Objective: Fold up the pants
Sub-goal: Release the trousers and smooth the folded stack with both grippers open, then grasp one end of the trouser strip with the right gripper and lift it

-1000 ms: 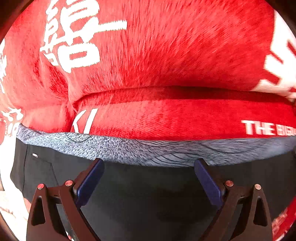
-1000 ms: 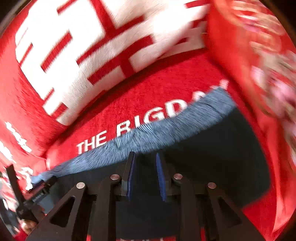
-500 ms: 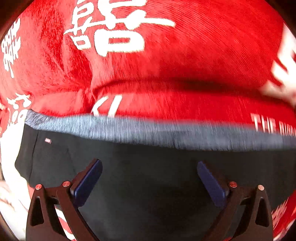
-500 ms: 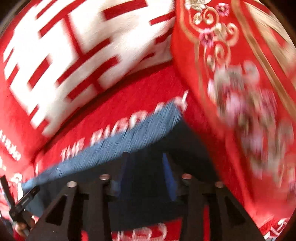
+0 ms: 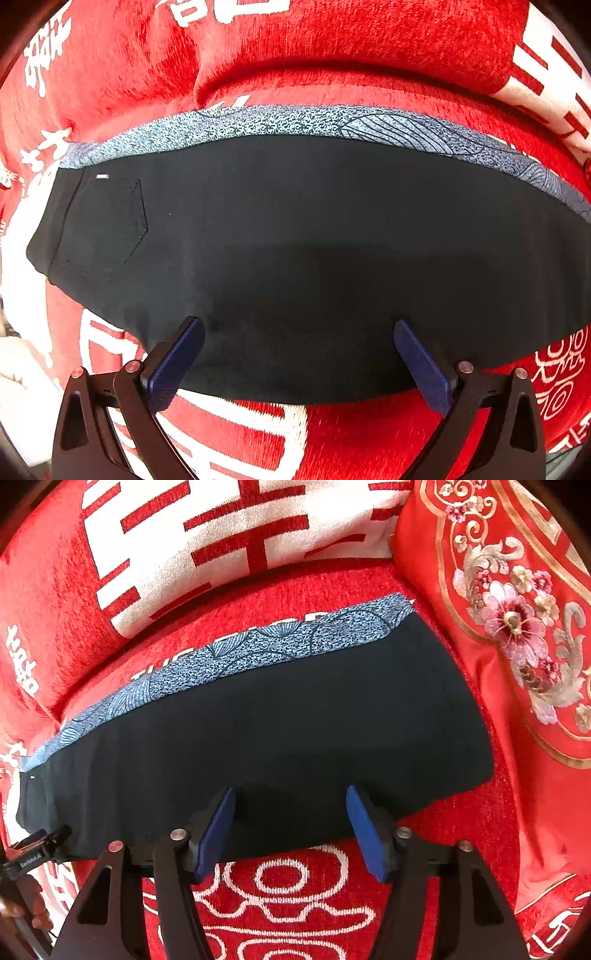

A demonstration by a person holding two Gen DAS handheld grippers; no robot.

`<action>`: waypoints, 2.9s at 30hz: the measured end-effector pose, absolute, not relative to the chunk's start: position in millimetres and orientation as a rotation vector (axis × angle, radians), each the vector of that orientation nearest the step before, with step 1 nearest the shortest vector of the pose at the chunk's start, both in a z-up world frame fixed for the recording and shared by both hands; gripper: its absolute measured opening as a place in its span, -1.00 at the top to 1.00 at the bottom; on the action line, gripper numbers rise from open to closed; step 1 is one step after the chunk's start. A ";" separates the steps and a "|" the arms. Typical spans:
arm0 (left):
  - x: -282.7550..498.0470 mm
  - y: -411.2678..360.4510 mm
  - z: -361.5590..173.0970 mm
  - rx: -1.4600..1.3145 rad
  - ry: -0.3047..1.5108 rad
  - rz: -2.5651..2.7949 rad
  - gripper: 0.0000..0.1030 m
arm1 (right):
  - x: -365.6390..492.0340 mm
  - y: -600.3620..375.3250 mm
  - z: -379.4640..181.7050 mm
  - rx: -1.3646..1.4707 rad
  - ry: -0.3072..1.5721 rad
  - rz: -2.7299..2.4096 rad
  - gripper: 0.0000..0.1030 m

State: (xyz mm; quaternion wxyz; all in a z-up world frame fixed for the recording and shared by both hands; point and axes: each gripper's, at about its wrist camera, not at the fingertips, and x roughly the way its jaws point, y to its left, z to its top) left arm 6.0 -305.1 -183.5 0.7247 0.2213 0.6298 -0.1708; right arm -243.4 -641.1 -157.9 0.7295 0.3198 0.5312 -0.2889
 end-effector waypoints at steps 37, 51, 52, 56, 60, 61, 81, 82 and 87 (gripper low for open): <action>-103.9 -448.6 -142.1 0.536 1.371 -0.620 -1.00 | -330.5 -624.7 -168.4 1.146 1.099 -0.631 -0.34; -94.2 -442.9 -176.9 0.540 1.399 -0.631 -1.00 | -334.9 -625.1 -173.2 1.175 1.086 -0.625 -0.35; -88.6 -446.6 -179.3 0.541 1.398 -0.629 -1.00 | -334.8 -625.4 -173.4 1.177 1.084 -0.625 -0.35; -90.5 -448.3 -179.5 0.542 1.395 -0.626 -1.00 | -336.7 -627.9 -173.1 1.194 1.067 -0.622 -0.35; -87.2 -448.4 -186.0 0.546 1.398 -0.626 -1.00 | -343.7 -634.6 -172.4 1.238 1.000 -0.601 -0.35; -87.0 -451.0 -187.4 0.548 1.398 -0.626 -1.00 | -344.8 -636.0 -172.5 1.252 0.982 -0.592 -0.35; -85.1 -465.2 -196.8 0.559 1.408 -0.633 -1.00 | -374.6 -652.7 -191.6 1.523 0.545 -0.506 -0.35; -85.2 -465.1 -196.5 0.559 1.408 -0.633 -1.00 | -372.3 -655.0 -191.8 1.520 0.533 -0.503 -0.35; -85.0 -465.6 -196.8 0.557 1.407 -0.633 -1.00 | -353.9 -665.4 -193.8 1.496 0.487 -0.497 -0.38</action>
